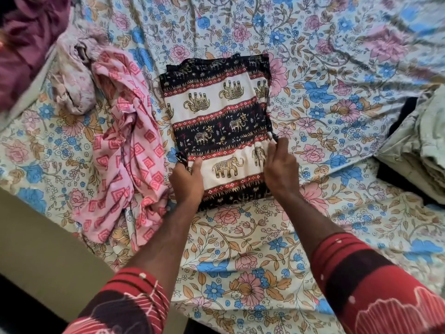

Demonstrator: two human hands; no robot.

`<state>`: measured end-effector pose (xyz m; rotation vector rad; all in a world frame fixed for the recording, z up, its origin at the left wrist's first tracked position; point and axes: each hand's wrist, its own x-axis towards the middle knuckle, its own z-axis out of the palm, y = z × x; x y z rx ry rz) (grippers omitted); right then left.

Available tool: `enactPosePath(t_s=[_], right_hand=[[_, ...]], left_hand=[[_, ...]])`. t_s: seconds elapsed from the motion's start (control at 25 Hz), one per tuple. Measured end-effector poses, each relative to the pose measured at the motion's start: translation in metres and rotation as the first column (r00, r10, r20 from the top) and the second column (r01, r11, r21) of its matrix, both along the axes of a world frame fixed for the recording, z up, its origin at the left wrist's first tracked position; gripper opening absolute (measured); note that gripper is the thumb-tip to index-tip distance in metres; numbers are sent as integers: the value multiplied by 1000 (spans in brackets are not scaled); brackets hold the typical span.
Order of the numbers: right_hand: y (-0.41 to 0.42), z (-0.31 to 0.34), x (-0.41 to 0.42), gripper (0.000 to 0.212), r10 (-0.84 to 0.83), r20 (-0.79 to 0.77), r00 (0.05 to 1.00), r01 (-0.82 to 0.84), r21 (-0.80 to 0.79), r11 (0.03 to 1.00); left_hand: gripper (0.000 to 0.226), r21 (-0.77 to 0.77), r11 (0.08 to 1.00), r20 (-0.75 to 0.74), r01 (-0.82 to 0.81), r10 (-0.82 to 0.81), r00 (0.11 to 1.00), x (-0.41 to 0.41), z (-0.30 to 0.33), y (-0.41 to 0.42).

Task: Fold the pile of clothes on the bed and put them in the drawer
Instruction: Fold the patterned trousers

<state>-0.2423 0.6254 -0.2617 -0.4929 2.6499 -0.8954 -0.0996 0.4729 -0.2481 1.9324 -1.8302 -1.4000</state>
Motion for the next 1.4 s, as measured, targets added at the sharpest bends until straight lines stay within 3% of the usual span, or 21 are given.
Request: enactPosePath(t_s=[0.12, 0.2, 0.24, 0.28, 0.32, 0.4, 0.44, 0.52, 0.72, 0.84, 0.96, 1.04, 1.12, 1.24, 1.4], right_hand=[[15, -4, -12, 25, -36, 51, 998, 40, -84, 996], [35, 2, -15, 29, 48, 28, 998, -44, -103, 994], [51, 0, -17, 37, 154, -44, 987, -157, -64, 986], [68, -4, -21, 50, 304, -138, 943, -301, 48, 953], [83, -9, -24, 67, 468, -188, 864, -435, 192, 880], [100, -14, -29, 93, 665, -117, 738, -566, 430, 704], [103, -16, -29, 97, 700, -72, 710, -585, 494, 644], [101, -18, -26, 91, 729, -67, 681, -592, 535, 602], [85, -8, -23, 57, 738, -158, 656, -613, 459, 644], [86, 13, -28, 43, 667, -28, 745, -644, 230, 729], [86, 40, -30, 30, 611, 130, 781, -622, 64, 780], [82, 60, -24, 48, 542, 402, 738, -540, -131, 832], [74, 75, -22, 50, 470, 589, 657, -350, -315, 883], [46, 83, -29, 23, 390, 516, 763, -226, -352, 908], [-19, 80, -58, 29, 268, 371, 889, -138, -340, 930]], left_hand=[[45, -57, 997, -12, 59, -60, 998, 13, 8, -2], [65, -229, 959, -46, 166, -181, 982, 36, 15, 6], [70, -367, 884, 4, 290, -310, 951, 52, 11, 10], [70, -484, 745, 112, 459, -467, 877, 68, 4, 14], [69, -536, 564, 255, 628, -601, 757, 83, -4, 16], [75, -483, 231, 483, 844, -734, 478, 105, -23, 14], [78, -448, 133, 538, 884, -749, 386, 111, -30, 11], [84, -416, 75, 586, 906, -740, 330, 113, -35, 7], [69, -430, 163, 568, 888, -715, 407, 100, -24, 5], [40, -406, 389, 308, 827, -794, 525, 88, -2, -12], [26, -127, 570, -70, 812, -822, 565, 84, 42, -29], [20, 148, 593, -285, 791, -740, 608, 88, 69, -37], [6, 259, 627, -392, 735, -627, 673, 90, 79, -45], [16, 212, 800, -439, 561, -435, 786, 73, 72, -57], [16, 210, 929, -445, 303, -185, 876, 9, 60, -82]])
